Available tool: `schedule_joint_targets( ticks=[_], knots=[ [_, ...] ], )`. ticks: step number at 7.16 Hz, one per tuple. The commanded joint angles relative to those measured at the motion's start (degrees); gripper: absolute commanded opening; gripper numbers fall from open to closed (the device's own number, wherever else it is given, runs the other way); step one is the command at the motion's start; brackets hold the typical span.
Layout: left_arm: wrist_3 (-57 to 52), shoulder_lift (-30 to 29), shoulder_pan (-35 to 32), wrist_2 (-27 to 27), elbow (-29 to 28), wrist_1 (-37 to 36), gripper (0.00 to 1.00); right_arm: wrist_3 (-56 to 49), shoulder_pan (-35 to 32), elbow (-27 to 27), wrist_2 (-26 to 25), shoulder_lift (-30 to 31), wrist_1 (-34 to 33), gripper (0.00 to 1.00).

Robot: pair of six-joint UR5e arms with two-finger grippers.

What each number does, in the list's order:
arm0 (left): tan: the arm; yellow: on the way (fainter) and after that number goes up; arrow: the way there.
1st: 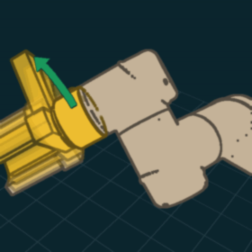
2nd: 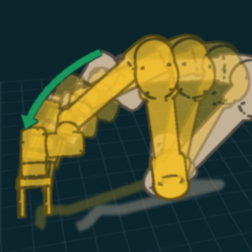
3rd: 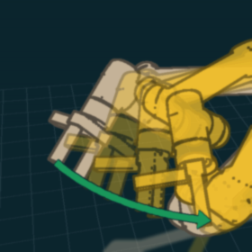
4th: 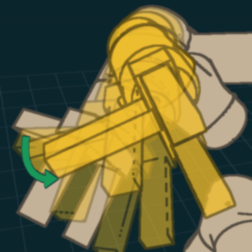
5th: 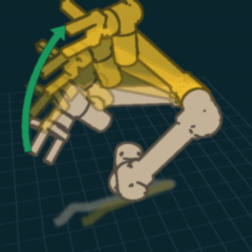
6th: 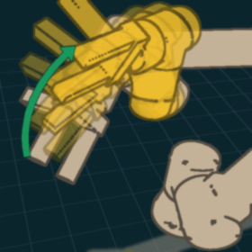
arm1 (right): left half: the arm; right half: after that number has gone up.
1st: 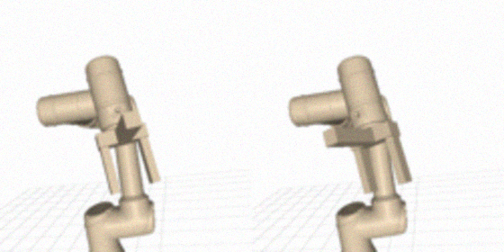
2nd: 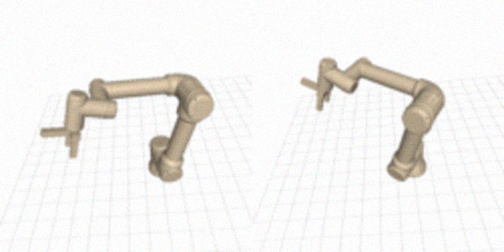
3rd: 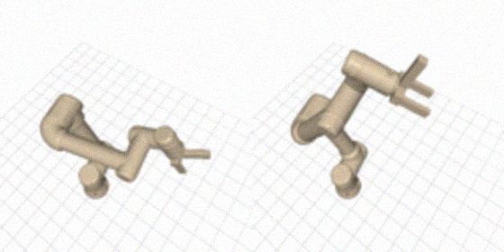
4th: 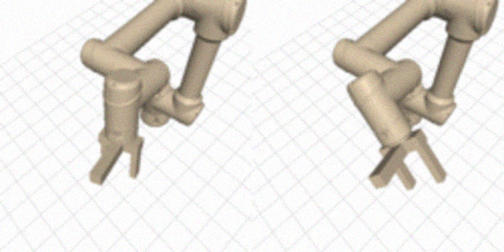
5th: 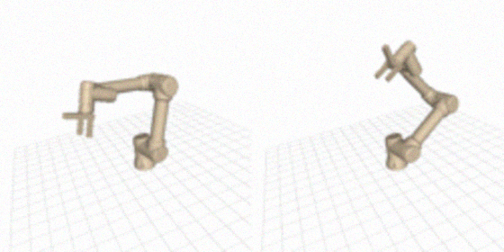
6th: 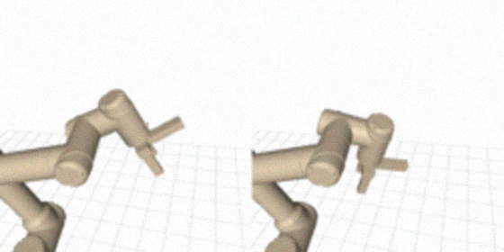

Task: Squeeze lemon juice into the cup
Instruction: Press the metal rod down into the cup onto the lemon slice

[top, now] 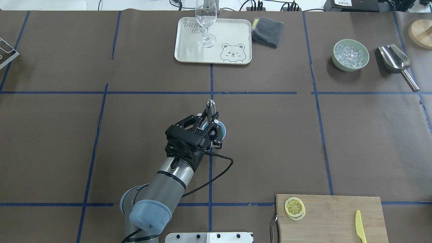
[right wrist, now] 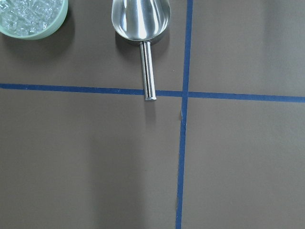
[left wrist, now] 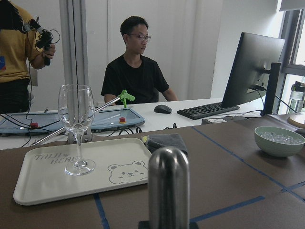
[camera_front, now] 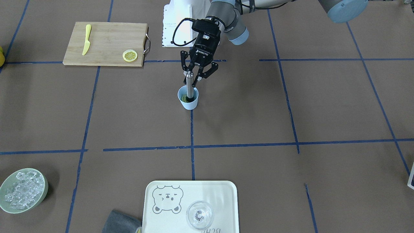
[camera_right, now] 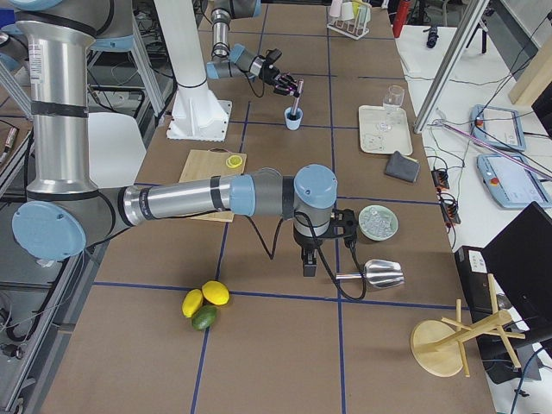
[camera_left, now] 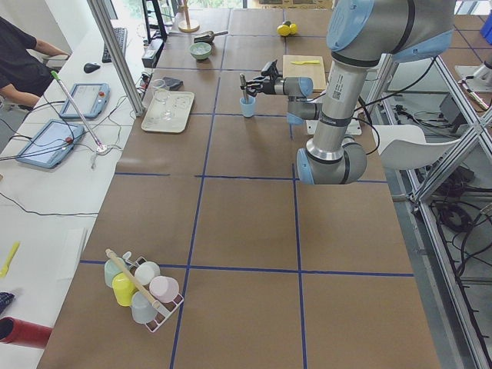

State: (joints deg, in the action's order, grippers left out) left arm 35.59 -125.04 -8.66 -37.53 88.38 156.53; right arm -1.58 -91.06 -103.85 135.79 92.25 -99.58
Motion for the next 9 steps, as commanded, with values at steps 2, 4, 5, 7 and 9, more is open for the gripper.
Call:
schedule_joint_targets(
  ticks=[2, 4, 5, 7, 9],
  knots=[
    [-5.95, 0.67, -0.12, -2.28, 5.47, 0.27, 0.00, 0.00, 0.00, -0.21, 0.00, -0.23, 0.09, 1.00],
    [-13.58, 0.85, -1.09, -4.55, 10.99, 2.19, 0.00, 0.00, 0.00, -0.39, 0.09, -0.23, 0.09, 1.00],
    [-17.36, 0.94, -2.83, -6.75, 12.15, 5.94, 0.00, 0.09, 0.00, -0.83, 0.09, -0.23, 0.00, 1.00],
    [-17.49, 5.38, -10.19, -17.95, 14.00, 7.30, 0.00, 0.09, 0.00, -0.83, 0.18, -0.14, 0.00, 1.00],
    [-16.79, 11.45, -20.03, -37.61, 15.85, 7.30, 0.00, 0.09, 0.00, -0.83, 0.09, -0.14, 0.00, 1.00]
  ],
)
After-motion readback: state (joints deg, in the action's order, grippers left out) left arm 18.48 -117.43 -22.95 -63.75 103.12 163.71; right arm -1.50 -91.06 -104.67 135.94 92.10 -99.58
